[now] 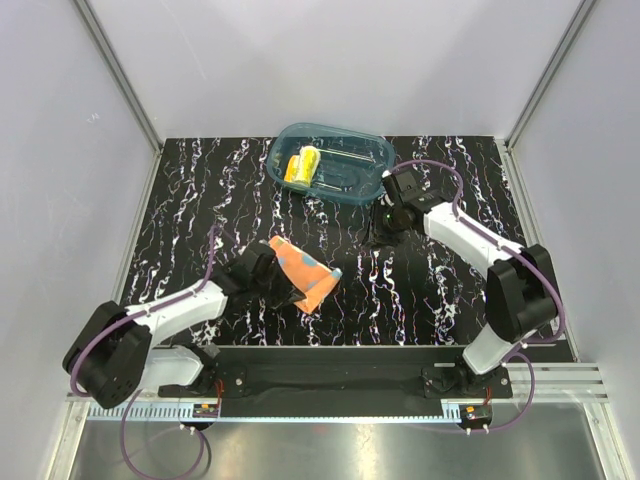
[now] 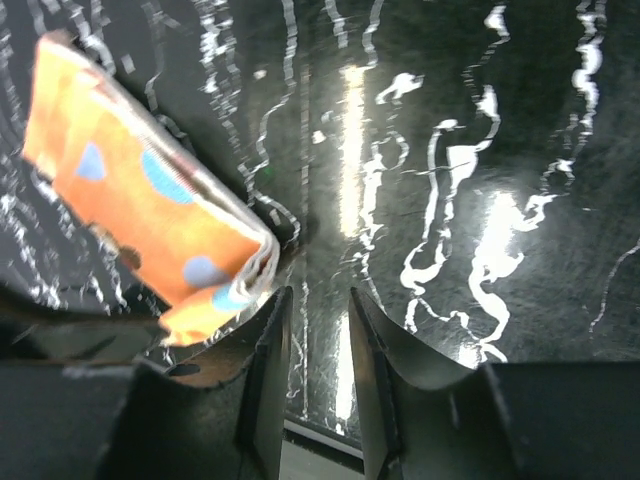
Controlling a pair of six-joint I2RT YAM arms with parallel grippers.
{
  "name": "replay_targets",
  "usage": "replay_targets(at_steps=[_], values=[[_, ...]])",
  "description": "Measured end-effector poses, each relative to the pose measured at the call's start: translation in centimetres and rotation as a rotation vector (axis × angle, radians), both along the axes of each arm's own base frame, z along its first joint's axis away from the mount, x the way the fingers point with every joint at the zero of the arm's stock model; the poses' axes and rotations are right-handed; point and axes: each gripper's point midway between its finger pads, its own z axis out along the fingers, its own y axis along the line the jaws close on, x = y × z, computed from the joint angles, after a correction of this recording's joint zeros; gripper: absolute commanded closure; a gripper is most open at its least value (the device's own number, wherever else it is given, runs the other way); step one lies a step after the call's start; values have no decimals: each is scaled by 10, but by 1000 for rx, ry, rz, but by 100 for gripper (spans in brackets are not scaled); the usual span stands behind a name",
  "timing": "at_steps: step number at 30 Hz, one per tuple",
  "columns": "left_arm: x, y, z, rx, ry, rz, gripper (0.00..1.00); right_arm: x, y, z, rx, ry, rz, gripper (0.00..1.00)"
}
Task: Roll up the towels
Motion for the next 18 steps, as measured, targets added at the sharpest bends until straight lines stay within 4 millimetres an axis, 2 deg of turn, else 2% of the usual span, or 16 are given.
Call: replay_targets(at_steps=[5, 10, 15, 18], values=[[-6, 12, -12, 28, 44, 38, 100, -11, 14, 11, 44, -29, 77, 67], [-4, 19, -14, 40, 50, 61, 100, -31, 38, 9, 101, -29, 193, 79], [-1, 26, -21, 70, 55, 70, 100, -65, 76, 5, 179, -8, 349, 90], [1, 30, -27, 92, 61, 73, 100, -81, 94, 0, 224, 8, 419, 92]])
